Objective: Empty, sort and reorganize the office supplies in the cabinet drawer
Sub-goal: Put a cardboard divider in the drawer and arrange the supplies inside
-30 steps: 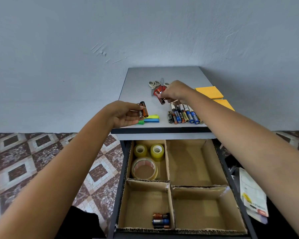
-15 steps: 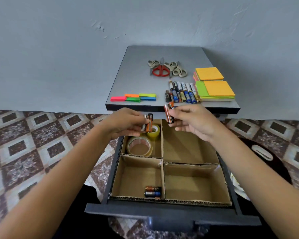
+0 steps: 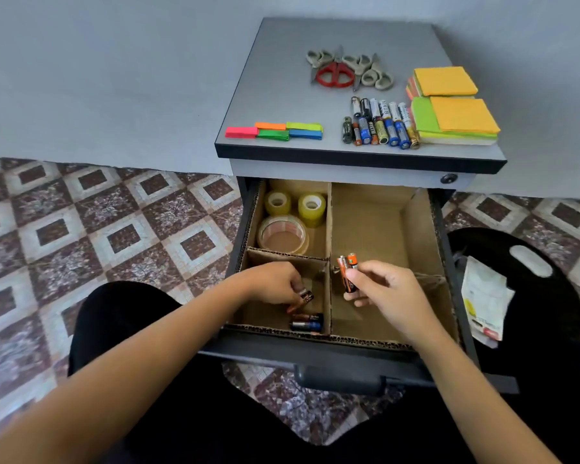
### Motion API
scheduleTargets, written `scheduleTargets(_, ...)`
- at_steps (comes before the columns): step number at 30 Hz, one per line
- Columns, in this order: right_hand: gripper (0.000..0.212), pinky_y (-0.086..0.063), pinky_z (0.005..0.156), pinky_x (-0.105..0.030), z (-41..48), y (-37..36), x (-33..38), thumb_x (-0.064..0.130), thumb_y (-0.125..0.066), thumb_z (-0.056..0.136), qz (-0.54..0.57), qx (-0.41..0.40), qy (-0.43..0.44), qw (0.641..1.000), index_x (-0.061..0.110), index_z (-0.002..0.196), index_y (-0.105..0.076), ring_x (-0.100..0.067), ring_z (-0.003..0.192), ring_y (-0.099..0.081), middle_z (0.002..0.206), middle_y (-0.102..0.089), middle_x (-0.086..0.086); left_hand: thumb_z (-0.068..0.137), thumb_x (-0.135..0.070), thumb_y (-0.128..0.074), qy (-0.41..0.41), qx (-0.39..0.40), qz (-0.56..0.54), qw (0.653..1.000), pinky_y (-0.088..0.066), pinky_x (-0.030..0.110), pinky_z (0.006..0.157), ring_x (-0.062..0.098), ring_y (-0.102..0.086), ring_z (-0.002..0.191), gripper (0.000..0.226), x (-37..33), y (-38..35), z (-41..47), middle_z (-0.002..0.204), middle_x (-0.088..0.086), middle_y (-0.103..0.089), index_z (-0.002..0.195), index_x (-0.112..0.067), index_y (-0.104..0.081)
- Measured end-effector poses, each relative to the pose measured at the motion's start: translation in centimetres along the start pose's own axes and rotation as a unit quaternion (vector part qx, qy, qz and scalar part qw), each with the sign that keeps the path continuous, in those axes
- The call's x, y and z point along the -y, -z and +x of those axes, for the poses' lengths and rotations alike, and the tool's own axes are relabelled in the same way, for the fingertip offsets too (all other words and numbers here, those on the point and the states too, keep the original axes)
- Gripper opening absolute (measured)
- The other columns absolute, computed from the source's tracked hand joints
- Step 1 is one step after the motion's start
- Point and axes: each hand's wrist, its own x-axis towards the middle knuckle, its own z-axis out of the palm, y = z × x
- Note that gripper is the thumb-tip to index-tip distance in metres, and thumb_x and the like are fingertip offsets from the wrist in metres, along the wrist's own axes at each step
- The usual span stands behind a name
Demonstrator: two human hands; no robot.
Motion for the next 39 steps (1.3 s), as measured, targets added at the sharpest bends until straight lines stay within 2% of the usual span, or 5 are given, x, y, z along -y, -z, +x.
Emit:
scheduleTargets(10,0.014,-0.052,0.063,-0.021,-0.3,-0.9,-1.6,0.014,-0.061,0.090,0.001,-0.033,0.010,0.999,0.025,0.085,-0.068,-0.008,0.068,-0.068,0.080,-0.070,0.003,0.088,-0.019,-0.060,-0.011,0.008,0.017,1.000,-0.038,0.019,0.078,0.017,-0.059,0.103,0.028,0.0,-1.3,1.8,0.114,0.003,-0.067,0.114,-0.010,-0.066)
scheduleTargets(18,0.013,-0.052,0.063,-0.020,-0.1,-0.8,-1.6,0.015,-0.060,0.090,0.002,-0.039,0.017,0.999,0.023,0.083,-0.068,-0.009,0.069,-0.069,0.076,-0.068,0.004,0.086,0.002,-0.046,-0.020,0.001,-0.006,1.000,-0.041,0.026,0.100,0.017,-0.056,0.113,0.038,0.6,-1.1,1.4,0.122,0.004,-0.064,0.118,-0.008,-0.065)
scheduleTargets(29,0.014,-0.053,0.063,-0.020,0.1,-0.8,-1.7,0.015,-0.060,0.090,0.000,-0.041,0.018,0.999,0.026,0.085,-0.068,-0.009,0.071,-0.068,0.079,-0.069,0.005,0.087,0.006,-0.037,0.032,-0.039,-0.059,0.997,-0.040,0.023,0.098,0.019,-0.054,0.117,0.043,0.2,-0.8,0.3,0.125,0.006,-0.061,0.120,-0.007,-0.062)
scheduleTargets(35,0.012,-0.053,0.063,-0.021,0.0,-0.7,-1.6,0.016,-0.060,0.090,0.005,-0.038,0.021,0.999,0.025,0.088,-0.068,-0.009,0.072,-0.069,0.081,-0.070,0.004,0.088,0.008,-0.038,0.061,0.008,-0.117,0.991,-0.047,0.022,0.075,0.019,-0.061,0.092,0.040,0.3,-0.9,-0.1,0.114,0.018,-0.065,0.119,-0.002,-0.060)
scheduleTargets(39,0.014,-0.052,0.061,-0.022,0.2,-0.6,-1.4,0.017,-0.062,0.088,-0.015,-0.031,0.029,0.999,0.030,0.085,-0.068,0.002,0.070,-0.062,0.073,-0.069,0.018,0.092,-0.002,-0.042,0.049,-0.030,-0.068,0.996,-0.040,0.022,0.092,0.021,-0.056,0.114,0.036,0.1,-0.2,-0.7,0.126,0.009,-0.060,0.123,-0.007,-0.059)
